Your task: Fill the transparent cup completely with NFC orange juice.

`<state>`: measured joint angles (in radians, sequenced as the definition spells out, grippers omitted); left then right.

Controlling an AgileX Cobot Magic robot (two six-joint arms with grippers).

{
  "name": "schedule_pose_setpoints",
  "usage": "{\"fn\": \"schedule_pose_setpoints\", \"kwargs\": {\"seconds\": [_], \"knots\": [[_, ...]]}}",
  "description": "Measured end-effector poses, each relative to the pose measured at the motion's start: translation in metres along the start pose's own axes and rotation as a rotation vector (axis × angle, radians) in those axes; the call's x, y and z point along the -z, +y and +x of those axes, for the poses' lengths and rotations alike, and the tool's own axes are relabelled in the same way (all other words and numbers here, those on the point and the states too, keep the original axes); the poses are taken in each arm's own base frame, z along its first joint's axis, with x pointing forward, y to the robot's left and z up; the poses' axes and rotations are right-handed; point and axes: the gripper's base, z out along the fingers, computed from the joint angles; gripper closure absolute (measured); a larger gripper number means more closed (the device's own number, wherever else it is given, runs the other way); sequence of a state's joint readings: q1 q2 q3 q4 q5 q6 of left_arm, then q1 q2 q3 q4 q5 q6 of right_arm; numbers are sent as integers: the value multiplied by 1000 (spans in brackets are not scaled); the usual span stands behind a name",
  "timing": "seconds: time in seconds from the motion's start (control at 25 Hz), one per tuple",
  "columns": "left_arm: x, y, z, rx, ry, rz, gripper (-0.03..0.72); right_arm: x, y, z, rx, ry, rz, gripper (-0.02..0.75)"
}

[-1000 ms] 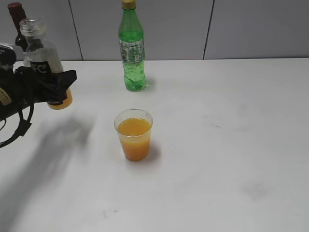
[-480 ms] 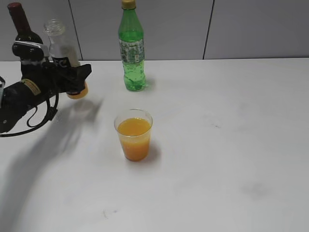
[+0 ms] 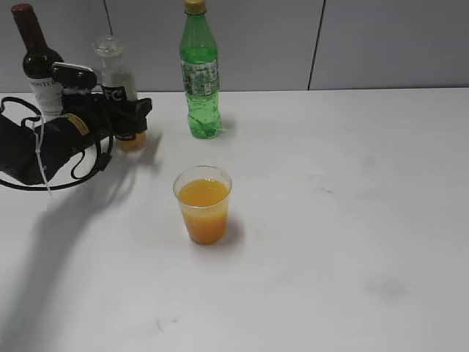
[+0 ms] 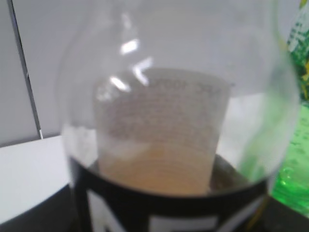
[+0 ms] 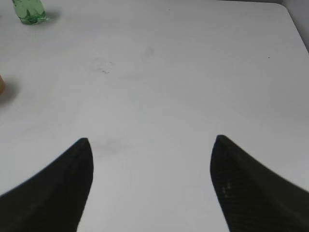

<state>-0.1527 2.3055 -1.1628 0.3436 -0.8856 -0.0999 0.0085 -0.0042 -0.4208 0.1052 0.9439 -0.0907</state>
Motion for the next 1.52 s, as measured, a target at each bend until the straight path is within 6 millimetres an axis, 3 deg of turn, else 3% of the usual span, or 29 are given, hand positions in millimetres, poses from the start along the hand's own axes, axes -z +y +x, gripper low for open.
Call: {"fn": "schedule_pose_setpoints", "kwargs": {"seconds": [0.4, 0.6, 0.76, 1.08, 1.52], "knots": [[-3, -3, 11, 4, -38, 20, 225, 0, 0, 0, 0, 0, 0, 151], [-3, -4, 11, 3, -44, 29, 126, 0, 0, 0, 0, 0, 0, 151], [-2, -1, 4, -2, -50, 29, 109, 0, 0, 0, 1, 0, 0, 151], [11, 3, -26, 21, -85, 17, 96, 0, 0, 0, 1, 0, 0, 151], [41, 1, -101, -68, -198, 35, 96, 0, 0, 0, 1, 0, 0, 151]]}}
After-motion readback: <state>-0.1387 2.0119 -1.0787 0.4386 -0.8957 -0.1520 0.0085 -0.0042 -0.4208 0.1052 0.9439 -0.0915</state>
